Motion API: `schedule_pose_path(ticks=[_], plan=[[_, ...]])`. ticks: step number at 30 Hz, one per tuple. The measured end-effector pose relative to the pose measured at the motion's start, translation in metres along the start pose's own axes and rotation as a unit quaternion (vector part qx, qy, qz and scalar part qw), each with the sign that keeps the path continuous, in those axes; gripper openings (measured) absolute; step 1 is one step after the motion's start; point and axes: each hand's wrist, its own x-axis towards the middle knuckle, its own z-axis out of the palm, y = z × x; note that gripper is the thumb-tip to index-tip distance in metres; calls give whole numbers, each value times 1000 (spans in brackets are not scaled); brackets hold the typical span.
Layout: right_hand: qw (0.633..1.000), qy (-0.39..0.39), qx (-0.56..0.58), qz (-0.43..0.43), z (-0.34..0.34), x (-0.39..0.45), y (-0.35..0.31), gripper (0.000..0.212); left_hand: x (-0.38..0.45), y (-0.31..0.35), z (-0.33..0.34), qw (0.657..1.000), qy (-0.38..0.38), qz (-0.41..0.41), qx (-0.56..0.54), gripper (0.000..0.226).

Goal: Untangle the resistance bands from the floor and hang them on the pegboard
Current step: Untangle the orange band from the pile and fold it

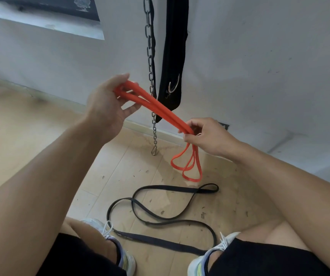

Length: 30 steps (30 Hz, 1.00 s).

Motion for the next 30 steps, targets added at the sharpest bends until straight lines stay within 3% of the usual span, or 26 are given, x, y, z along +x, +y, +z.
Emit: schedule_pose_path(ticks=[5,8,10,12,15,18,22,25,30], plan=[[998,6,52,-31,-18,-9,-10,29,16,-4,-14,989,121,-64,54,8],[999,5,31,-33,-20,-14,-12,28,18,-15,-16,968,177,-6,175,15],[999,-9,16,-28,-19,-17,-14,30,11,-25,-8,960,102,39,258,25],[999,-29,14,-32,-16,-19,-19,31,-3,-37,5,935,-64,21,348,39],[997,-56,-29,-45,-13,-21,-25,34,-20,-55,19,843,-232,0,486,72],[996,-59,-42,-44,-13,-24,-28,39,-23,-62,22,783,-271,18,559,70],[996,-55,-44,-56,-14,-26,-28,41,-19,-62,23,722,-250,76,641,54],[997,-58,-13,-57,-16,-24,-25,41,-18,-61,23,719,-244,127,638,36],[994,-66,81,-44,-17,-20,-19,41,-19,-53,24,777,-229,174,560,27]])
